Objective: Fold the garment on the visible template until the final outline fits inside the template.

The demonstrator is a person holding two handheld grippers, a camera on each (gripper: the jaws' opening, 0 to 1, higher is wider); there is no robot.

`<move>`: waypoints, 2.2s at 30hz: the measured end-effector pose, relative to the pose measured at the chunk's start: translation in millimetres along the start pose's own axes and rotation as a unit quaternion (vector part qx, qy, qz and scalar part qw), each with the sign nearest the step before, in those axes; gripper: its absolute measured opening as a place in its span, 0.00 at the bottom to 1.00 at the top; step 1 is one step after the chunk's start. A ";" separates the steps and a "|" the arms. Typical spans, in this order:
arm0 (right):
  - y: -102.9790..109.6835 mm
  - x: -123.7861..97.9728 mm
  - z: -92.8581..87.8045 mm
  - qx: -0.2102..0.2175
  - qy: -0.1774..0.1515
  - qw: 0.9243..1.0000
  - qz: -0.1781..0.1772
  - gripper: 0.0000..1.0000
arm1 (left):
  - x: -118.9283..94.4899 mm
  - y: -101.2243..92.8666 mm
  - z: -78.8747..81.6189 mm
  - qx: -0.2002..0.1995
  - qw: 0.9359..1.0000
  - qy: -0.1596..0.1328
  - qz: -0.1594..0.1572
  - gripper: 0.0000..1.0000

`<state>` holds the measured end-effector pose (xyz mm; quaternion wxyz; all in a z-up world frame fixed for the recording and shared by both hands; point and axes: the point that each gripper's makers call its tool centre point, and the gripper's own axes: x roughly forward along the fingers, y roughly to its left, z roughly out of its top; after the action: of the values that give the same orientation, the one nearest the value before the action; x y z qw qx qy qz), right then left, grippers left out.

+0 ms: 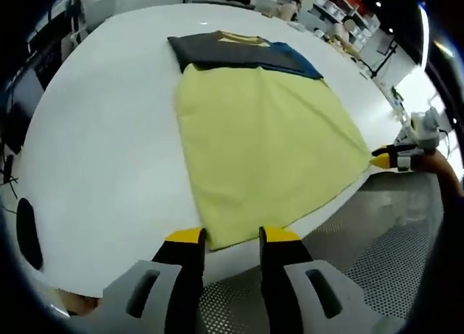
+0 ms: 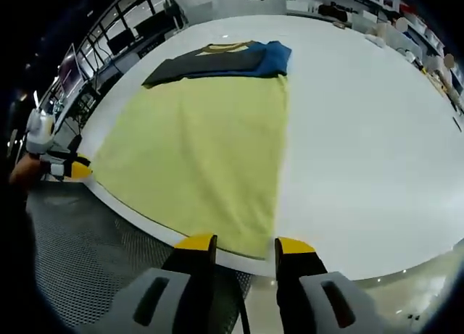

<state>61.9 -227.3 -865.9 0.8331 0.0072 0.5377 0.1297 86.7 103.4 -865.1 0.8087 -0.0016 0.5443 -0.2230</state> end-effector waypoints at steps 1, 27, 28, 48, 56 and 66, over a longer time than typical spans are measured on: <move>0.5 0.2 -0.1 0.002 0.000 1.000 0.001 0.29 | 0.7 5.0 0.3 0.019 1.000 0.001 0.017 0.19; -3.3 7.1 2.8 -0.066 0.011 0.998 -0.002 0.01 | 6.9 6.2 8.1 0.009 1.000 0.004 0.013 0.00; -4.0 7.0 1.8 -0.073 0.013 0.997 -0.005 0.00 | 6.7 6.5 8.1 0.008 1.000 0.003 0.013 0.00; 7.6 -1.7 -16.8 -0.067 0.063 0.995 0.025 0.00 | -2.0 17.8 -23.1 0.062 0.995 0.075 0.002 0.00; 5.4 -8.8 -4.6 -0.062 0.044 0.997 0.022 0.00 | -3.4 25.5 -18.9 0.048 0.997 0.062 -0.007 0.00; 11.0 -24.0 4.0 -0.049 0.023 0.998 0.029 0.00 | -23.8 8.9 -11.5 0.028 0.999 0.027 -0.017 0.00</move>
<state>54.0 -221.6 -841.1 0.8155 -0.0205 0.5496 0.1802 72.4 122.8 -851.0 0.7893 0.0181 0.5597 -0.2520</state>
